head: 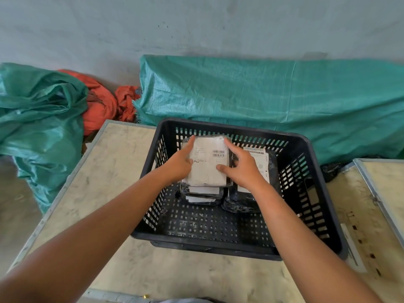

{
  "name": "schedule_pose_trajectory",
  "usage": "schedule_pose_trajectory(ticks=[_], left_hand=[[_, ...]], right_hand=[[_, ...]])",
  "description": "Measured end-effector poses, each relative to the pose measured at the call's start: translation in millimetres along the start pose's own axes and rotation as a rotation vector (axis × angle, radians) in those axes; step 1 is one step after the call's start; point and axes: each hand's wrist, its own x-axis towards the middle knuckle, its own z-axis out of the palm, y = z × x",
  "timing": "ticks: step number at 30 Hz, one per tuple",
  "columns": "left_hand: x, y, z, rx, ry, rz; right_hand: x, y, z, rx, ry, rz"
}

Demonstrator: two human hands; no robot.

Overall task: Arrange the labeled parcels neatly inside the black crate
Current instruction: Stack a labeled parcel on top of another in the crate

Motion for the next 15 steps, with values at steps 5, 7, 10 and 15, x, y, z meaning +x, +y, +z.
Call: schedule_pose_trajectory(ticks=[5, 7, 10, 15], left_hand=[[13.7, -8.1, 12.9, 0.106, -0.066, -0.12], [16.6, -13.7, 17.7, 0.122, -0.062, -0.136], [18.9, -19.1, 22.3, 0.12, -0.029, -0.146], [23.3, -24.0, 26.9, 0.129, -0.009, -0.157]], right_hand=[[5.8, 16.0, 29.5, -0.051, -0.069, 0.115], [5.9, 20.7, 34.7, -0.05, -0.06, 0.143], [4.8, 25.8, 34.9, -0.053, -0.047, 0.15], [4.0, 31.9, 34.2, -0.064, -0.032, 0.157]])
